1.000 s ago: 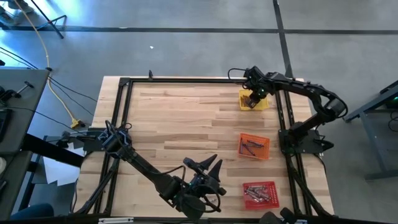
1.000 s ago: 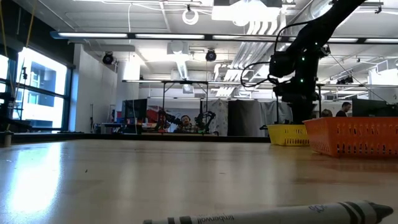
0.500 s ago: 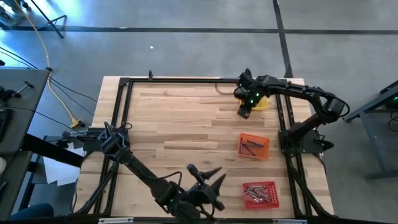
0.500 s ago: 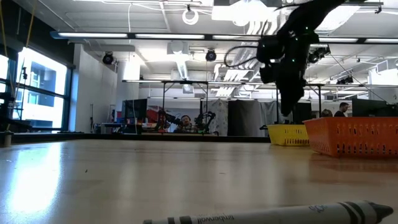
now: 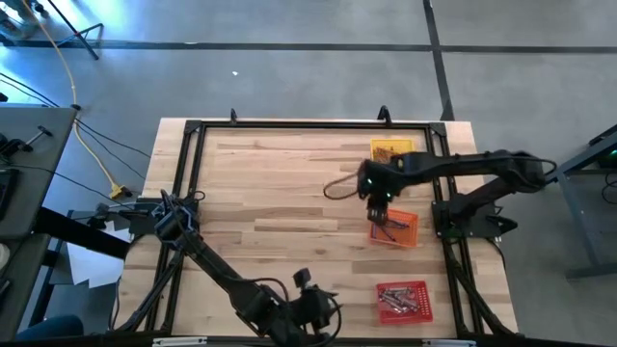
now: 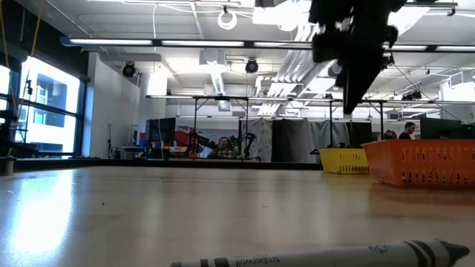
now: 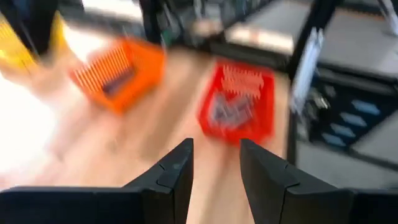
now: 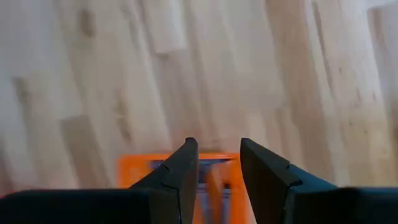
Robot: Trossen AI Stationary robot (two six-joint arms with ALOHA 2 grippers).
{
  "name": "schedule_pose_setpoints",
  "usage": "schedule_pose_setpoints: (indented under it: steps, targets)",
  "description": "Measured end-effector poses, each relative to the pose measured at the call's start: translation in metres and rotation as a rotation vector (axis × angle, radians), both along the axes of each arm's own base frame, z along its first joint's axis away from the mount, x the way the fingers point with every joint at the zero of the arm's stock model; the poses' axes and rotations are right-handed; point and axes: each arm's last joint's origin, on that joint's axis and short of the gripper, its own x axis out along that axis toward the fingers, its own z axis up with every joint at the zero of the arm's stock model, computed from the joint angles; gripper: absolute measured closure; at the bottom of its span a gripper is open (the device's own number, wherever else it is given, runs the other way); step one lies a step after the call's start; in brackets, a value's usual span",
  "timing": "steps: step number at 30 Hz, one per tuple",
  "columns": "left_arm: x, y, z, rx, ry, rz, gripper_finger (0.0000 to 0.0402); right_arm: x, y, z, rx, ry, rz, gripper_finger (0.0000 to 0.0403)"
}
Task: Sort crayons
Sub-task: Put the gray crayon into the red bin
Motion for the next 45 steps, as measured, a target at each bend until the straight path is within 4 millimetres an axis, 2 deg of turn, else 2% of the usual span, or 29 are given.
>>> schedule_pose_setpoints:
  steps: [7,12,19,26,35,45]
  targets:
    - [-0.012,-0.002,-0.014,-0.242,0.223,-0.075,0.0287,-0.018,0.057,0.031,0.027,-0.150,-0.003,0.0289]
    - [-0.015,-0.004,-0.019,-0.344,0.346,-0.134,0.0287,-0.026,0.102,0.041,0.057,-0.252,0.005,0.0289]
    - [-0.012,-0.002,-0.036,-0.336,0.438,-0.147,0.0287,-0.042,0.161,0.039,0.053,-0.328,0.033,0.0289]
    - [-0.004,0.000,-0.060,-0.336,0.512,-0.144,0.0287,-0.056,0.211,0.022,0.045,-0.357,0.063,0.0289]
    - [0.001,0.005,-0.068,-0.309,0.527,-0.141,0.0287,-0.062,0.251,-0.004,0.062,-0.354,0.084,0.0289]
    - [0.010,0.009,-0.092,-0.319,0.597,-0.151,0.0287,-0.063,0.270,-0.024,0.052,-0.333,0.102,0.0289]
